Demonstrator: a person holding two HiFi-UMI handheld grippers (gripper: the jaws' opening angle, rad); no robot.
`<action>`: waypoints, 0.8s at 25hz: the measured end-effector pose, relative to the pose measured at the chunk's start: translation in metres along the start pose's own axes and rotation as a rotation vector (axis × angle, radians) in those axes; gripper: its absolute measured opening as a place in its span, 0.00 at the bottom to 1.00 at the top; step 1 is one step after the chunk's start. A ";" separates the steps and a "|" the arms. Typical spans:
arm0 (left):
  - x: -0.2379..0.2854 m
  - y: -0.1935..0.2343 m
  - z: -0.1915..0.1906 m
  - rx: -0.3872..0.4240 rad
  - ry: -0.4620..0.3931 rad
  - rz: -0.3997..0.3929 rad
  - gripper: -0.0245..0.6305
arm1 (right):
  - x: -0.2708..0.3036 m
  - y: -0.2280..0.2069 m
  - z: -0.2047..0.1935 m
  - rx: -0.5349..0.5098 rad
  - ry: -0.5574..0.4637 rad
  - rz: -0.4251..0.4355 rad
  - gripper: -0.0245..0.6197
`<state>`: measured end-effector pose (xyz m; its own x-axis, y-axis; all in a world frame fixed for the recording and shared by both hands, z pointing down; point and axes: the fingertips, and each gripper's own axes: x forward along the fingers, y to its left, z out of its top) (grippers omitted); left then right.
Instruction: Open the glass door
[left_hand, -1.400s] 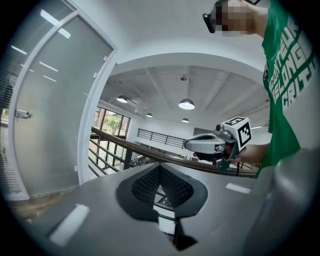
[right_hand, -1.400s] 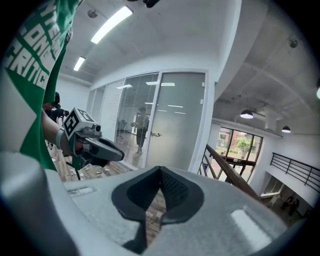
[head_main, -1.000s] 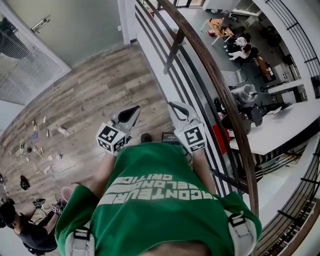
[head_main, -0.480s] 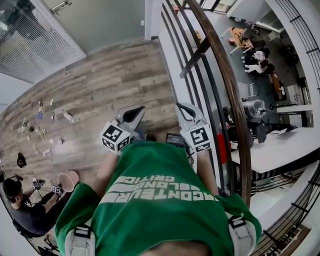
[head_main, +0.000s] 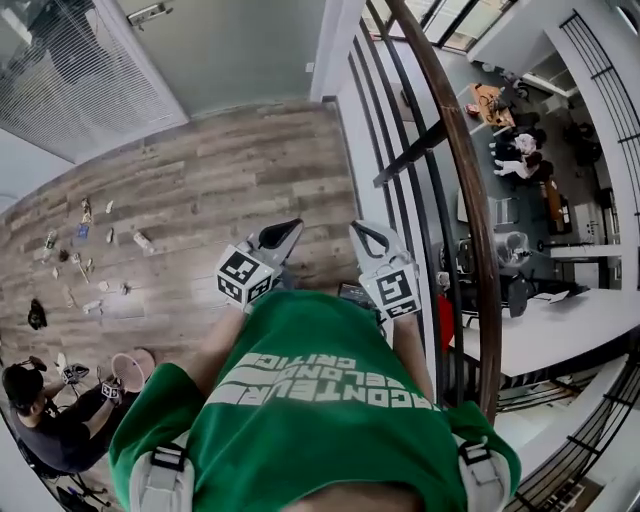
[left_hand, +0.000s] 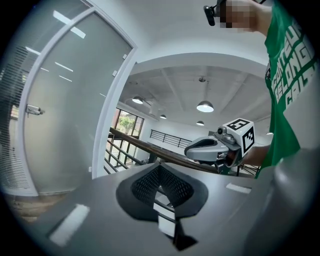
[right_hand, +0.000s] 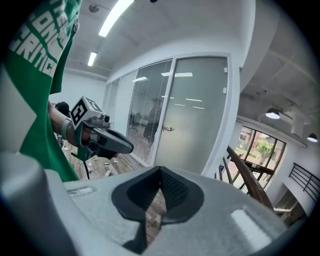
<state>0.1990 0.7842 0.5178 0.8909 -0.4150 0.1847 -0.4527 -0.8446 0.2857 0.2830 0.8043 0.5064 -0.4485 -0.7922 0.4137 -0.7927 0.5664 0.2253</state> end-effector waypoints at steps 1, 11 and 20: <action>-0.002 0.009 0.001 -0.003 -0.001 0.010 0.06 | 0.008 -0.001 0.003 -0.003 0.000 0.005 0.03; -0.015 0.076 0.012 -0.068 -0.022 0.053 0.06 | 0.072 -0.002 0.031 -0.039 0.002 0.060 0.03; -0.004 0.091 0.016 -0.101 0.025 -0.060 0.06 | 0.101 -0.005 0.041 -0.054 0.041 0.050 0.03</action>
<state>0.1547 0.7043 0.5282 0.9159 -0.3548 0.1877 -0.4010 -0.8288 0.3903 0.2249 0.7122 0.5104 -0.4690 -0.7531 0.4614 -0.7458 0.6176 0.2499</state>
